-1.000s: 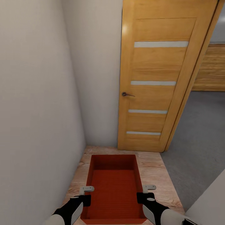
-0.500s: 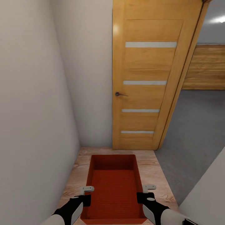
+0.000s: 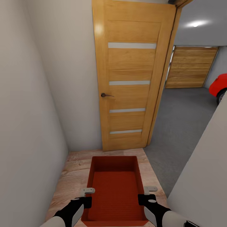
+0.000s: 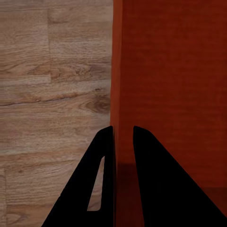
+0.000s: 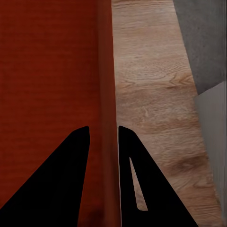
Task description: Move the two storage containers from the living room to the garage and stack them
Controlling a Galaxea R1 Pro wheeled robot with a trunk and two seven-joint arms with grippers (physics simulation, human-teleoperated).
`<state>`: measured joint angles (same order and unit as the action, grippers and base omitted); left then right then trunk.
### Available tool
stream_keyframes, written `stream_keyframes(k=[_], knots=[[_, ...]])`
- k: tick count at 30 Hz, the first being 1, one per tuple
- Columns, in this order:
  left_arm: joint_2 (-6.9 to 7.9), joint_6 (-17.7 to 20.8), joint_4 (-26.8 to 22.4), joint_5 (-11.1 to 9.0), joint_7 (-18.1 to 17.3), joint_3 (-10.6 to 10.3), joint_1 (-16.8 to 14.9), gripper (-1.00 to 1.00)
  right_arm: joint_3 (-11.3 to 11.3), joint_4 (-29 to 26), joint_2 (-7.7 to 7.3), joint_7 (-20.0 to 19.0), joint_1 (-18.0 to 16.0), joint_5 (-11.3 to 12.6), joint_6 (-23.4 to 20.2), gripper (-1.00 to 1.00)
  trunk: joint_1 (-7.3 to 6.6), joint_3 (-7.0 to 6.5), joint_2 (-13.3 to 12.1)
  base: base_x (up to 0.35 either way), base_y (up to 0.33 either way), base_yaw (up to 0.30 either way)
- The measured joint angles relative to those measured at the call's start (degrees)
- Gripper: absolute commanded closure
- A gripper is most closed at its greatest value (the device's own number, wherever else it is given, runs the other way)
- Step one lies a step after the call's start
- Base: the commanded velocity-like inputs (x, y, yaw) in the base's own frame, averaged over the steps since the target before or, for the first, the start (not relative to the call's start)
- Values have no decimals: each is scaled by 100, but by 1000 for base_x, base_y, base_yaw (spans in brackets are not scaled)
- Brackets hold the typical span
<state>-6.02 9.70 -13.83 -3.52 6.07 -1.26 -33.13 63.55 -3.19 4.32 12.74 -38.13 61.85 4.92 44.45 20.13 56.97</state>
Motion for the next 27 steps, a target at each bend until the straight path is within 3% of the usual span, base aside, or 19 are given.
stream_keyframes(k=[17, 27], knots=[[0, -6, 0, 0, 1, -2, 0, 100, 0, 3, 2, 0, 0, 1, 7, 100, 0, 0, 0, 2, 1, -275], [1, 25, -11, 12, 5, -5, 0, 100, 5, 37, 19, -6, 1, 23, 6, 100, -2, 0, 0, 171, 182, -39]])
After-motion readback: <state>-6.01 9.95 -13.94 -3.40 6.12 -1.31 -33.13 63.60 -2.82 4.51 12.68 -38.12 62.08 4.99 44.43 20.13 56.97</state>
